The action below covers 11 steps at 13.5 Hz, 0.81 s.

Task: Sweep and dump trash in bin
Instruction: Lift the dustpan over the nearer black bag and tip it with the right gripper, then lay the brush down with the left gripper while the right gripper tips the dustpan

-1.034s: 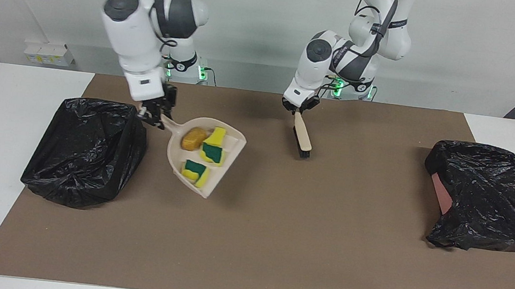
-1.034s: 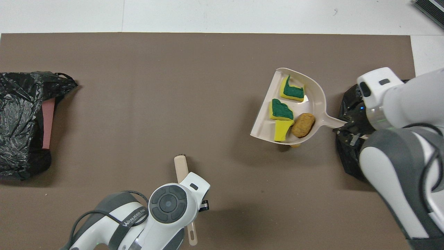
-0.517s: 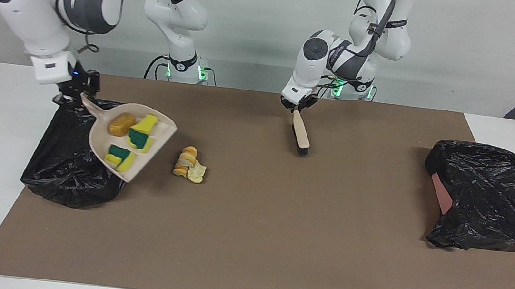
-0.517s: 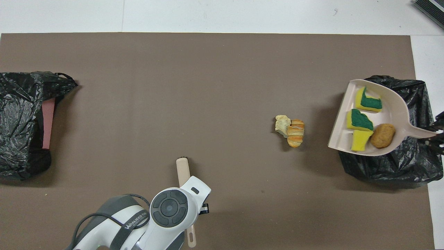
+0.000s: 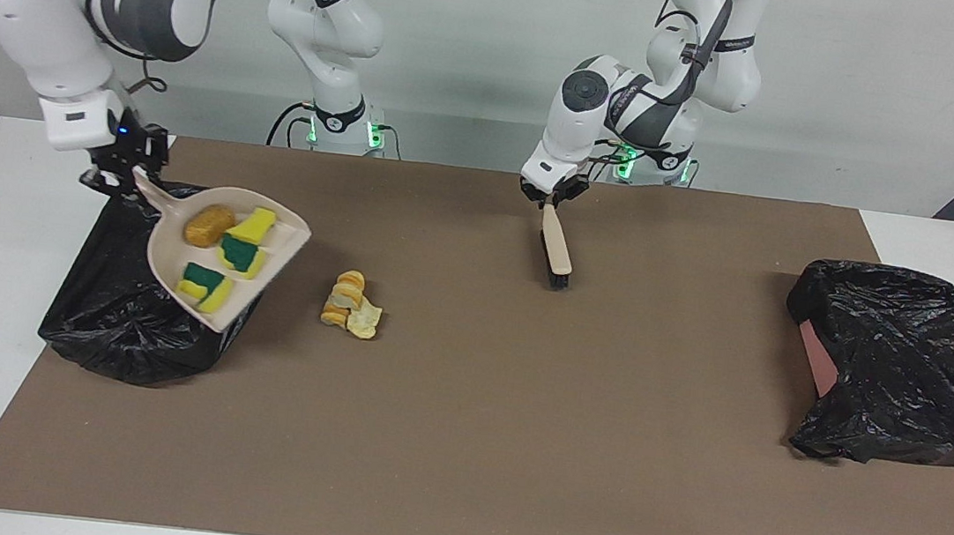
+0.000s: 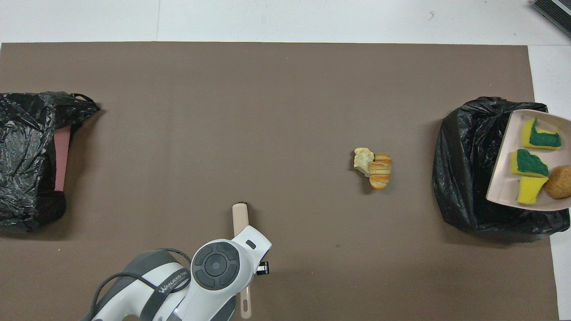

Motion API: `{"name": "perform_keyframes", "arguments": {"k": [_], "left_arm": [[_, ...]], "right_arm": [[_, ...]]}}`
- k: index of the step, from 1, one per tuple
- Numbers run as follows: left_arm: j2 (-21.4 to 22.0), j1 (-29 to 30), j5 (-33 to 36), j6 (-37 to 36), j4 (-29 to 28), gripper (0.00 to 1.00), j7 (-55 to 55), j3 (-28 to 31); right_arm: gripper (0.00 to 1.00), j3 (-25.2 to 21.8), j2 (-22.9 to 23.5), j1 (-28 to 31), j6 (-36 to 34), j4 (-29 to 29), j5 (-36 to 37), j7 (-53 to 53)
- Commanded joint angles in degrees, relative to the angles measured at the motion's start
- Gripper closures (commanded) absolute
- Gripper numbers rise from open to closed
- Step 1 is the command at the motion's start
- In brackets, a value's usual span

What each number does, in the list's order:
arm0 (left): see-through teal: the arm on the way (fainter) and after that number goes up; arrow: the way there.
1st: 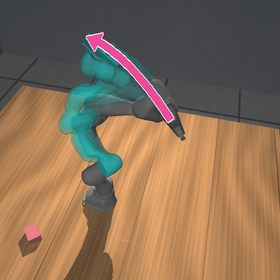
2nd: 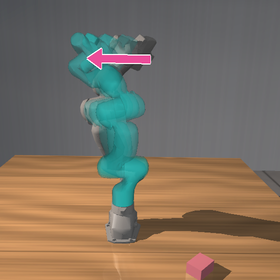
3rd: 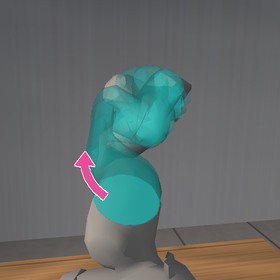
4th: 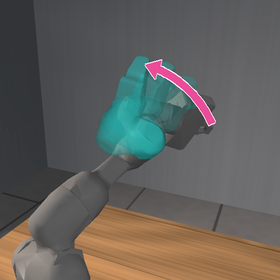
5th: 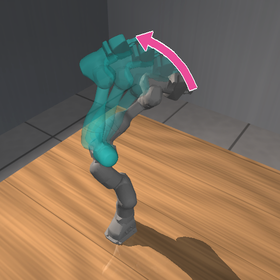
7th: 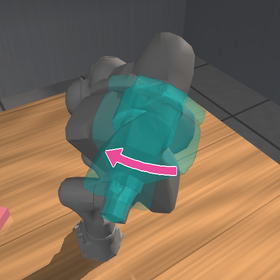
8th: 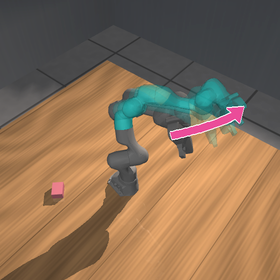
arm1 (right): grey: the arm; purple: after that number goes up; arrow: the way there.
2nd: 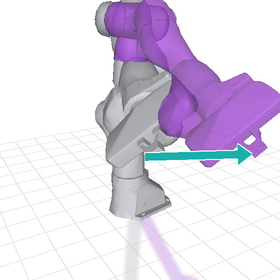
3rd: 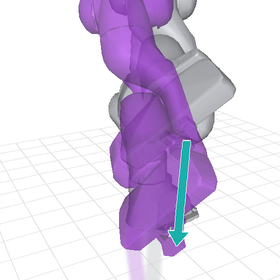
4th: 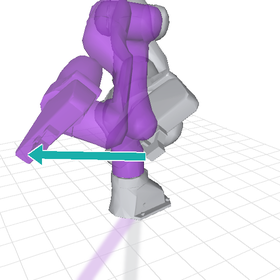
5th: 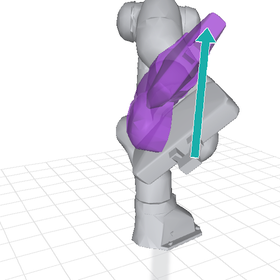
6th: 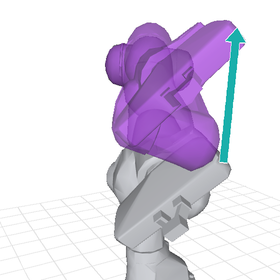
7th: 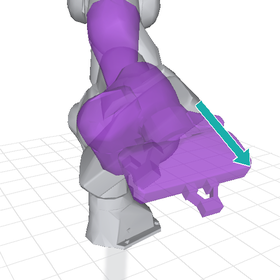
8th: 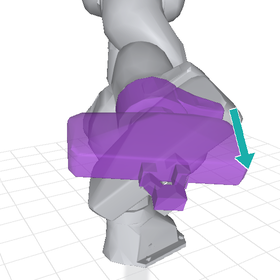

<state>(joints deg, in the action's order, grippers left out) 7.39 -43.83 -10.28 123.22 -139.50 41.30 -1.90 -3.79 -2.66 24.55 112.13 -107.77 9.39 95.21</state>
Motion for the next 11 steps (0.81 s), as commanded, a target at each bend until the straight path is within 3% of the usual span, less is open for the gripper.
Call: {"name": "perform_keyframes", "arguments": {"k": [1, 4, 7, 11], "left_arm": [[-1.7, 4.1, 0.0, -0.2, 3.2, 0.00, -1.3, 0.5], [-2.4, 8.9, 0.4, -0.3, 7.3, 0.00, -2.4, 0.6], [-3.9, 15.9, 0.4, -1.2, 11.2, 0.00, -11.4, 0.7], [-3.7, 26.8, 0.4, -1.5, 13.8, 0.00, -26.1, 0.7]], "right_arm": [[1.00, 0.9, -0.2, 0.2, 0.7, 0.3, 5.7, 1.1], [1.00, 1.9, 0.2, -4.0, 1.6, -0.3, 21.4, 2.4], [1.00, 1.8, 0.4, -5.4, 1.9, -0.2, 23.2, 2.5], [1.00, 1.9, 0.8, -8.5, 3.3, -0.1, 32.8, 1.6]]}}
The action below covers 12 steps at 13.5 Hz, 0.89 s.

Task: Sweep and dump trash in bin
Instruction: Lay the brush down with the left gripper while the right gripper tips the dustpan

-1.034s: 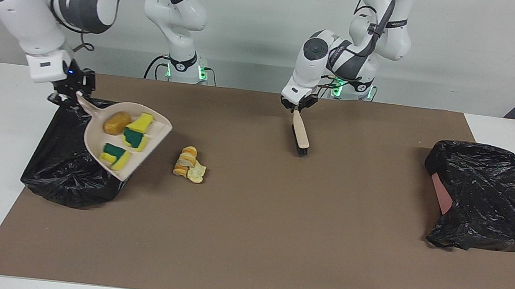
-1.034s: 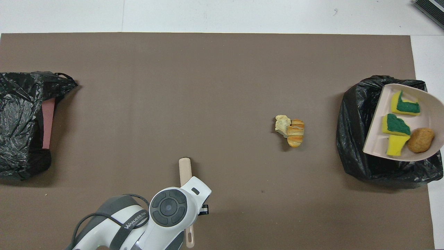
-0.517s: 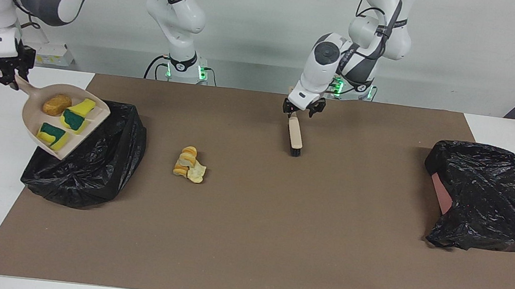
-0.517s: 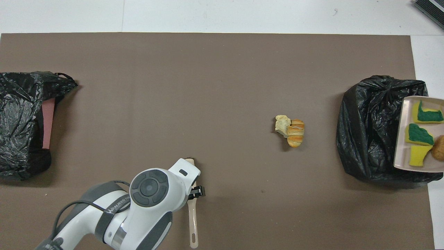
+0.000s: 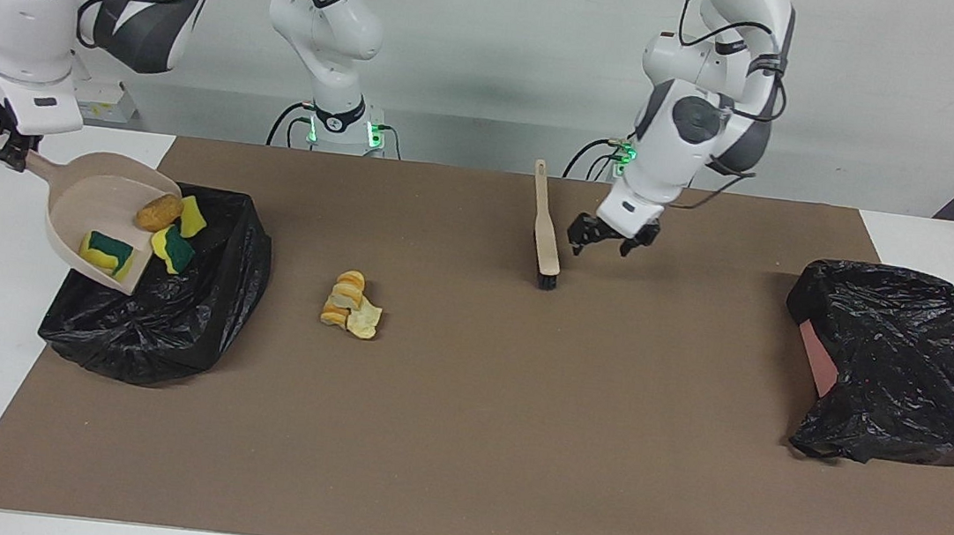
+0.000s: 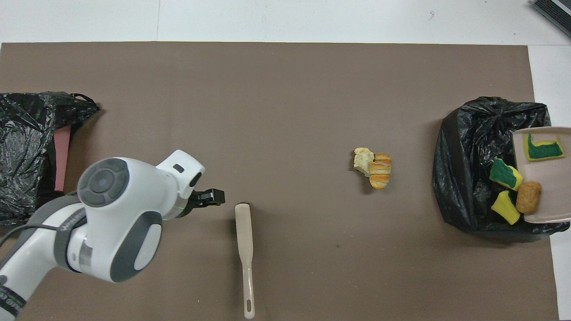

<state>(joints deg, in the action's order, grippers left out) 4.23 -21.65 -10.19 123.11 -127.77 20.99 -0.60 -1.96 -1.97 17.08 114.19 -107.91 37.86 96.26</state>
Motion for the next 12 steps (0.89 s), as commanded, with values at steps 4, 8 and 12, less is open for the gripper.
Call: {"name": "perform_keyframes", "arguments": {"k": [4, 8, 12], "left_arm": [[-0.9, 12.1, 3.2, -5.5, 6.5, 0.00, -18.1, -0.6], [-4.8, 17.0, 3.4, -16.9, 19.9, 0.00, -20.6, -0.6], [-4.7, 20.3, 3.9, -20.6, 25.1, 0.00, -21.0, -0.5]], "right_arm": [[1.00, 0.0, 0.2, -7.8, -0.7, 0.3, 16.7, -4.6], [1.00, 0.0, -0.4, -10.5, -0.7, -0.6, 21.3, -4.6], [1.00, 0.0, -0.5, -10.7, -1.2, -0.6, 22.0, -4.9]]}}
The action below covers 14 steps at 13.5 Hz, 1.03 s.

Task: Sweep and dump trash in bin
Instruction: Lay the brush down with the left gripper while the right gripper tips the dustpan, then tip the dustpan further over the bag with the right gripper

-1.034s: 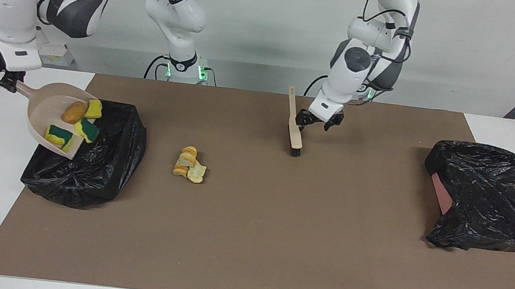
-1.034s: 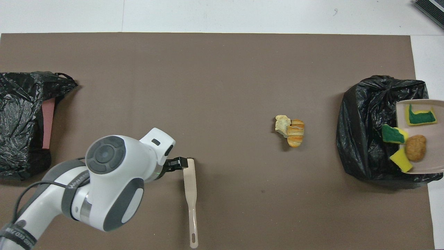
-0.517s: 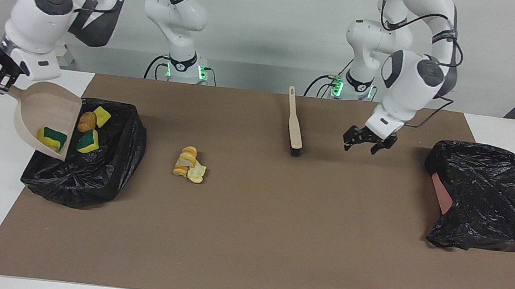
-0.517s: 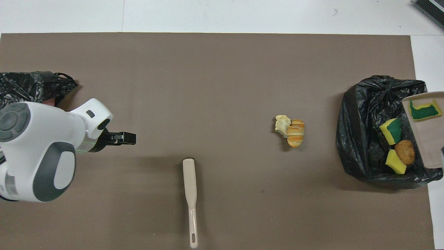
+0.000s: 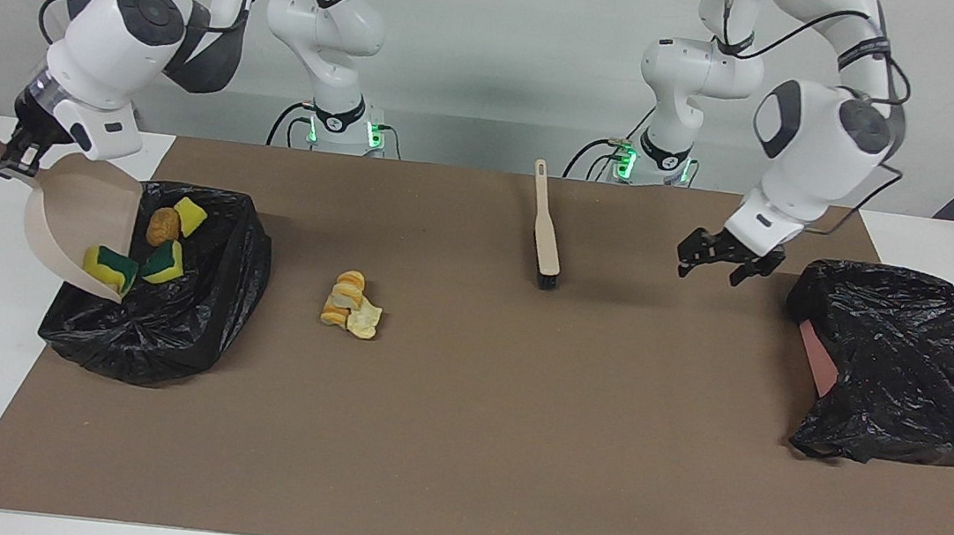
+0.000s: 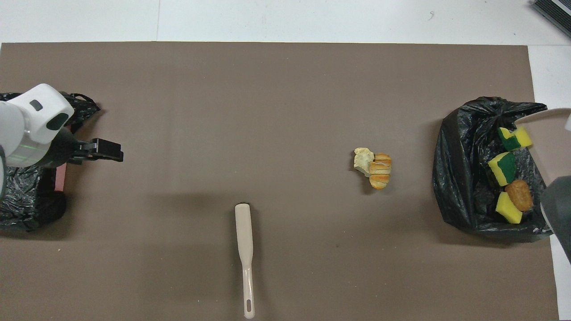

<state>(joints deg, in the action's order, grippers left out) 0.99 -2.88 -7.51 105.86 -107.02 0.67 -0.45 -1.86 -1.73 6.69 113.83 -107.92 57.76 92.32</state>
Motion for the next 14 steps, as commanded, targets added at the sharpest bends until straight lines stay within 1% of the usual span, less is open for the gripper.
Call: {"name": "perform_keyframes", "arguments": {"k": [1, 3, 5, 7, 8, 9, 10, 13, 14], "left_arm": [[-1.6, 1.6, 2.4, -5.4, 6.7, 0.00, -0.7, -0.7], [-2.0, 1.5, 5.1, -11.0, 11.1, 0.00, -0.8, -0.7], [-1.3, 1.0, 6.5, -13.7, 13.4, 0.00, -2.2, -0.8], [-0.9, 1.2, 8.9, -16.6, 15.6, 0.00, -6.5, -0.8], [-0.8, 1.4, 8.5, -17.3, 16.7, 0.00, -6.9, -0.6], [-0.2, 1.5, 8.5, -17.3, 16.7, 0.00, -6.9, -0.6], [-0.1, 1.3, 8.5, -17.2, 16.4, 0.00, -6.9, -0.7], [0.1, 1.5, 8.3, -17.0, 16.1, 0.00, -6.2, -0.7], [0.3, 1.6, 8.3, -17.1, 16.1, 0.00, -6.2, -0.7]], "right_arm": [[1.00, -0.1, -0.7, -1.1, -2.2, -0.2, 2.0, -2.0], [1.00, 0.0, -2.0, -2.3, -5.8, 0.3, 1.4, -4.5], [1.00, 0.5, -4.6, -4.0, -9.3, 1.2, 0.9, -4.8], [1.00, 2.3, -5.0, -4.0, -13.6, 3.3, -2.7, -5.2], [1.00, 2.5, -5.0, -4.0, -15.4, 4.1, -4.2, -6.2], [1.00, 3.6, -5.0, -4.0, -16.1, 4.0, -5.4, -8.7], [1.00, 4.2, -5.2, -4.0, -16.6, 3.9, -7.1, -11.5], [1.00, 4.2, -5.7, -4.0, -17.4, 3.1, -18.2, -19.5], [1.00, 4.2, -5.9, -4.0, -17.5, 2.8, -20.3, -21.6]]}}
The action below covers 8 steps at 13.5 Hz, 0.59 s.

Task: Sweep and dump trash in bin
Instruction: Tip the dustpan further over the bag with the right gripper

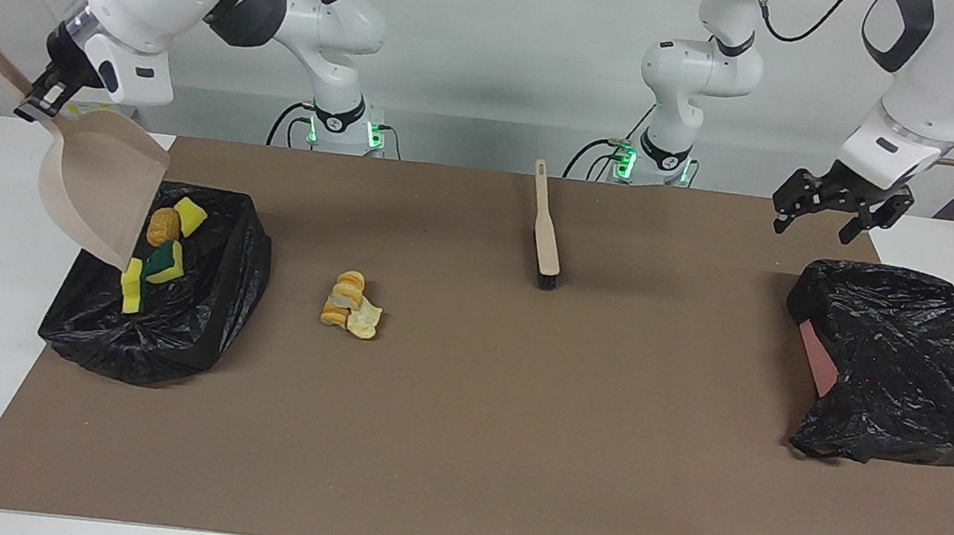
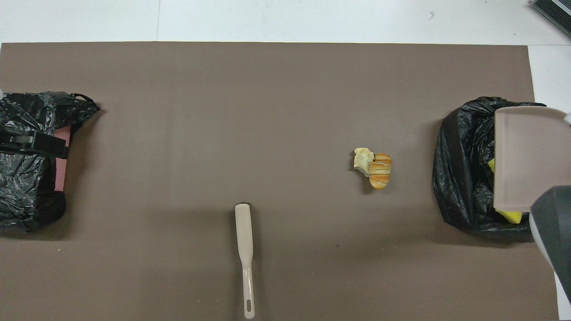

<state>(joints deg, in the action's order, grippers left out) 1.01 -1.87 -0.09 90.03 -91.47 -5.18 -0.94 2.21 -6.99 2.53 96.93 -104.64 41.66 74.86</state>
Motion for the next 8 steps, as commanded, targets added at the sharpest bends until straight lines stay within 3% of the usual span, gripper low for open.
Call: {"name": "perform_keyframes", "arguments": {"k": [1, 6, 8], "left_arm": [[0.3, 0.7, 0.9, -1.3, 0.5, 0.00, -0.4, -0.2], [0.2, 0.0, 0.9, -0.8, 0.5, 0.00, -0.5, -0.3], [0.2, 0.6, 0.9, -0.7, 0.5, 0.00, -0.4, -0.2]], "right_arm": [[1.00, 0.4, -0.7, 0.2, -0.9, -0.5, -5.7, -5.8], [1.00, 0.7, -1.4, 0.1, -1.1, -1.3, -20.0, -18.0], [1.00, 3.1, -1.0, 0.1, -1.6, -1.9, -22.6, -25.9]]}}
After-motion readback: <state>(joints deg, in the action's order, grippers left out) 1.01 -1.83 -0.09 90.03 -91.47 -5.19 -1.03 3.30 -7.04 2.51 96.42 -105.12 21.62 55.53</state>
